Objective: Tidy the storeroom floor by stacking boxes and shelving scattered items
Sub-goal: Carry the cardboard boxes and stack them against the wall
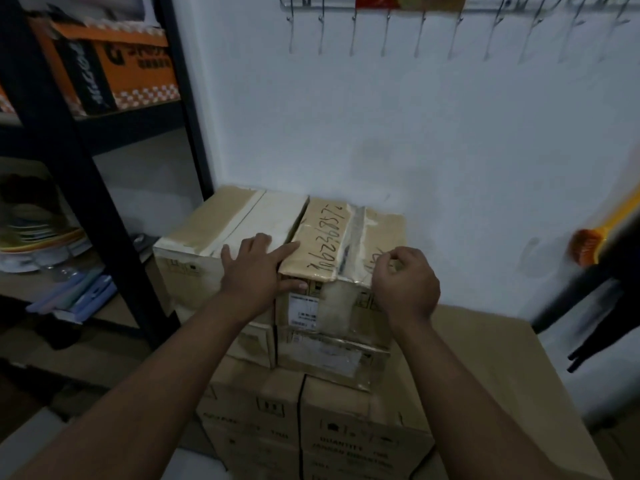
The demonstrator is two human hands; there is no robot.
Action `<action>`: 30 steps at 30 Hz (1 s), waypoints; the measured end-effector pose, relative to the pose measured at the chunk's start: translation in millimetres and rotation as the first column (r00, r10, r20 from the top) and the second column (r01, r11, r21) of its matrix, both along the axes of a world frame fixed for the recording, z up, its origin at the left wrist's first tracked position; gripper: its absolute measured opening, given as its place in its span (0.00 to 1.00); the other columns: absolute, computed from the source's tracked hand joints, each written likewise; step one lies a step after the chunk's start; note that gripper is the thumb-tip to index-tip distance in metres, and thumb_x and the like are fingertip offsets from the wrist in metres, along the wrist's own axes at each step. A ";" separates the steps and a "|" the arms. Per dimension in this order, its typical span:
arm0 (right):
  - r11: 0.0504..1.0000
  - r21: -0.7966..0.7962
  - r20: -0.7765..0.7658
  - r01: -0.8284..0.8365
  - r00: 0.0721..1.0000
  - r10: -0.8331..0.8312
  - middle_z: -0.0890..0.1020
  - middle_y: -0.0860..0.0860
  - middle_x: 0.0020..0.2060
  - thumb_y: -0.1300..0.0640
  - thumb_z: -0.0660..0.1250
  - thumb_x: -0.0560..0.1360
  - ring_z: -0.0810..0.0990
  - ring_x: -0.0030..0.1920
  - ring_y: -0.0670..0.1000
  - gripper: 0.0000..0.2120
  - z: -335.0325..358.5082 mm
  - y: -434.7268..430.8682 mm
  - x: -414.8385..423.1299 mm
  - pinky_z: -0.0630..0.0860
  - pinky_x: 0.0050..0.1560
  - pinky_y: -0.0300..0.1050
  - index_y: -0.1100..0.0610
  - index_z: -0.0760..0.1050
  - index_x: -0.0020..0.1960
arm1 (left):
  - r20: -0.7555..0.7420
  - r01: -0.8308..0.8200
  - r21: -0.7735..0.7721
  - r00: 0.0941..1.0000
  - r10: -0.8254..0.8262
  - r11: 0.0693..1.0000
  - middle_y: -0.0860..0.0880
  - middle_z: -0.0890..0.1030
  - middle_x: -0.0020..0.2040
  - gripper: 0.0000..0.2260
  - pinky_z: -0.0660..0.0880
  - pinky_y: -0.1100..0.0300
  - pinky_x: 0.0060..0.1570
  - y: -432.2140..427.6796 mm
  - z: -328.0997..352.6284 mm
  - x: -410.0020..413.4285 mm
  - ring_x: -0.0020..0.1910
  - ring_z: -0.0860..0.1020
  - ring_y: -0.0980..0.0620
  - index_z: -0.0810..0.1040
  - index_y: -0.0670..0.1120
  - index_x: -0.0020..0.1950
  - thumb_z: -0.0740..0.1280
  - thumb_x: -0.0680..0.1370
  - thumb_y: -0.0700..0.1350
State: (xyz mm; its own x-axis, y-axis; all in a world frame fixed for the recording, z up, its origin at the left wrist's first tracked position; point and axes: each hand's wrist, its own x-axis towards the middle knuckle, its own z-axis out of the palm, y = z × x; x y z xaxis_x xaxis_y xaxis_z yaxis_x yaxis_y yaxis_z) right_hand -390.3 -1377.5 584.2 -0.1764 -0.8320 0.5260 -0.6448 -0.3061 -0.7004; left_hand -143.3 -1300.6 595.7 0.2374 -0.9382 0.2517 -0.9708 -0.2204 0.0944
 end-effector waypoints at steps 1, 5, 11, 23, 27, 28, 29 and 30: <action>1.000 -0.003 -0.004 0.001 1.000 -0.001 0.83 0.46 0.48 0.50 0.66 0.73 0.79 0.38 0.54 0.08 -0.6 -5.7 0.4 0.70 0.34 0.42 0.51 0.83 0.43 | 0.001 -0.012 -0.004 1.000 0.012 1.000 0.48 0.63 0.75 0.41 0.54 0.29 0.72 -4.5 0.3 -1.6 0.75 0.61 0.45 0.57 0.69 0.78 0.59 0.66 0.80; 1.000 -0.012 -0.032 0.007 0.999 -0.008 0.82 0.45 0.47 0.51 0.66 0.72 0.79 0.39 0.54 0.07 -6.0 -16.8 0.0 0.70 0.35 0.42 0.50 0.82 0.42 | -0.049 -0.029 -0.005 0.998 0.029 1.000 0.49 0.64 0.73 0.41 0.55 0.30 0.71 -14.2 -4.8 -0.6 0.72 0.62 0.44 0.61 0.70 0.76 0.63 0.64 0.80; 0.999 -0.034 -0.033 0.003 0.999 -0.004 0.81 0.47 0.48 0.53 0.64 0.72 0.79 0.40 0.55 0.08 -9.9 -18.7 -0.1 0.68 0.36 0.42 0.50 0.82 0.42 | -0.067 0.002 0.025 0.998 -0.001 1.000 0.47 0.60 0.76 0.40 0.53 0.35 0.72 -13.2 -2.0 2.5 0.74 0.58 0.43 0.58 0.69 0.77 0.63 0.67 0.78; 0.991 0.099 -0.609 0.087 0.793 -0.009 0.81 0.55 0.56 0.42 0.51 0.80 0.76 0.59 0.62 0.25 14.2 24.4 -4.1 0.68 0.64 0.65 0.52 0.83 0.58 | 0.030 0.179 -0.372 0.983 -0.181 0.911 0.45 0.65 0.72 0.26 0.60 0.39 0.73 65.9 -18.0 -29.6 0.74 0.63 0.43 0.69 0.52 0.72 0.71 0.75 0.54; 0.995 -0.087 -0.653 -0.053 0.757 -0.017 0.74 0.54 0.69 0.45 0.59 0.79 0.68 0.71 0.62 0.23 -10.9 88.8 8.9 0.53 0.73 0.71 0.49 0.72 0.71 | -0.338 0.207 -0.450 0.861 -0.380 0.869 0.51 0.67 0.67 0.18 0.67 0.55 0.66 132.6 -64.3 -21.4 0.68 0.65 0.50 0.72 0.56 0.67 0.68 0.77 0.48; 0.985 -0.131 -0.677 -0.109 0.736 -0.008 0.74 0.55 0.68 0.46 0.61 0.78 0.69 0.69 0.62 0.23 -20.5 105.6 14.8 0.56 0.73 0.69 0.50 0.72 0.71 | -0.403 0.197 -0.432 0.831 -0.383 0.880 0.52 0.67 0.66 0.17 0.68 0.56 0.65 148.3 -79.8 -14.9 0.68 0.66 0.51 0.73 0.57 0.66 0.67 0.78 0.49; 0.976 -0.149 -0.700 -0.160 0.714 0.011 0.74 0.56 0.67 0.47 0.62 0.76 0.70 0.67 0.62 0.24 -30.1 121.9 22.3 0.59 0.72 0.68 0.51 0.72 0.71 | -0.442 0.193 -0.393 0.818 -0.369 0.899 0.53 0.67 0.65 0.16 0.68 0.57 0.64 163.2 -95.5 -6.2 0.68 0.66 0.52 0.72 0.58 0.65 0.67 0.77 0.50; 0.971 -0.133 -0.714 -0.199 0.698 0.045 0.74 0.56 0.66 0.47 0.64 0.74 0.71 0.65 0.62 0.24 -41.1 137.4 31.5 0.61 0.70 0.66 0.51 0.73 0.70 | -0.466 0.192 -0.340 0.816 -0.342 0.921 0.54 0.67 0.65 0.17 0.69 0.57 0.63 176.7 -112.8 5.4 0.67 0.67 0.52 0.72 0.58 0.65 0.68 0.77 0.49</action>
